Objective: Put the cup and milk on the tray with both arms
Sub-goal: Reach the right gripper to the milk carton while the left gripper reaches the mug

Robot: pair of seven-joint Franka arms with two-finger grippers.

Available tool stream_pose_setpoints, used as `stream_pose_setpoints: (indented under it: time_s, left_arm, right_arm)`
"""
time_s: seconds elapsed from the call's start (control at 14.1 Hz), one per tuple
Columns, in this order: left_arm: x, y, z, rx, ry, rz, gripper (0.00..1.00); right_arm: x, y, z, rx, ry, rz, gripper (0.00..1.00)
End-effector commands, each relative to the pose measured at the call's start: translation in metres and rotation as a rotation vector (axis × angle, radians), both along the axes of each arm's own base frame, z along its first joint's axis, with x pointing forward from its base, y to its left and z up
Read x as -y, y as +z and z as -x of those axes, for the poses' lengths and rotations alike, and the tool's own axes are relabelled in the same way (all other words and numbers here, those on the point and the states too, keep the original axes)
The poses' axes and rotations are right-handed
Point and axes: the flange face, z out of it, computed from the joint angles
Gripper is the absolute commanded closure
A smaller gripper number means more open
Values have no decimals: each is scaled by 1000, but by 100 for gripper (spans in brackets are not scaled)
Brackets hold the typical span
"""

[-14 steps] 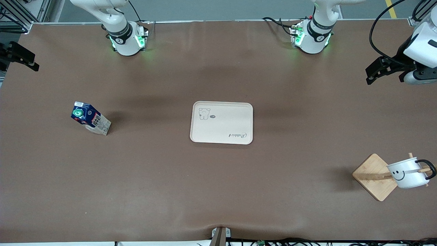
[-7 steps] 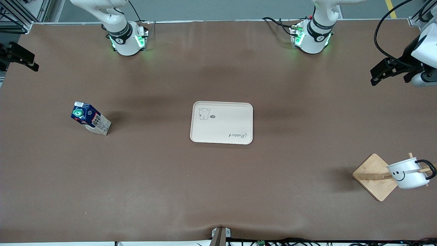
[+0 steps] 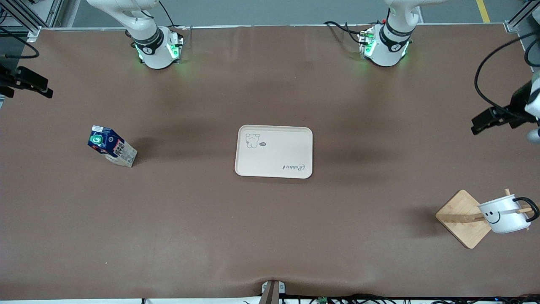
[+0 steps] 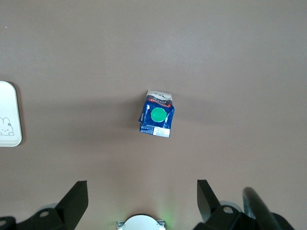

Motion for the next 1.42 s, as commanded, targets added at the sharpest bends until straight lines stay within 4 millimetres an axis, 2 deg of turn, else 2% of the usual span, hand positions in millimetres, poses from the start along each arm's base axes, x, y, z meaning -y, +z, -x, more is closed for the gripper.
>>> stream_pose_setpoints:
  time_s: [0.0, 0.07, 0.14, 0.21, 0.28, 0.36, 0.5, 0.71, 0.85, 1.07, 1.28, 1.35]
  left_arm:
    - [-19, -34, -7, 47, 51, -12, 0]
    - [-23, -45, -10, 72, 79, -10, 0]
    - [-25, -57, -11, 94, 106, -6, 0]
    - [-24, -68, -12, 118, 149, 1, 0]
    - [-24, -77, -13, 144, 184, 6, 0]
    - [-24, -85, -14, 172, 210, 13, 0]
    - [-24, -104, -12, 227, 249, 27, 0]
    - [-27, -128, -8, 314, 284, 47, 0]
    - [-37, -146, -3, 389, 298, 58, 0]
    - [-47, -159, -3, 478, 306, 69, 0]
    - [-49, -168, -5, 532, 299, 78, 1]
    - [-48, -168, -9, 552, 295, 81, 8]
  right_arm:
    - [8, -10, -19, -22, 7, 16, 0]
    - [14, -14, -22, -28, -1, 20, 0]
    - [29, -18, -25, -29, -29, 11, 0]
    - [42, -35, -30, -56, -55, -6, 0]
    - [46, -54, -37, -95, -56, -10, 0]
    - [48, -61, -40, -109, -55, -11, 0]
    - [46, -80, -47, -141, -49, -9, 0]
    - [52, -130, -60, -219, -64, -8, 0]
    - [48, -160, -59, -224, -56, -8, 0]
    - [46, -204, -52, -218, -53, -16, 0]
    - [41, -223, -43, -239, -54, -22, 0]
    - [41, -230, -41, -248, -53, -23, 0]
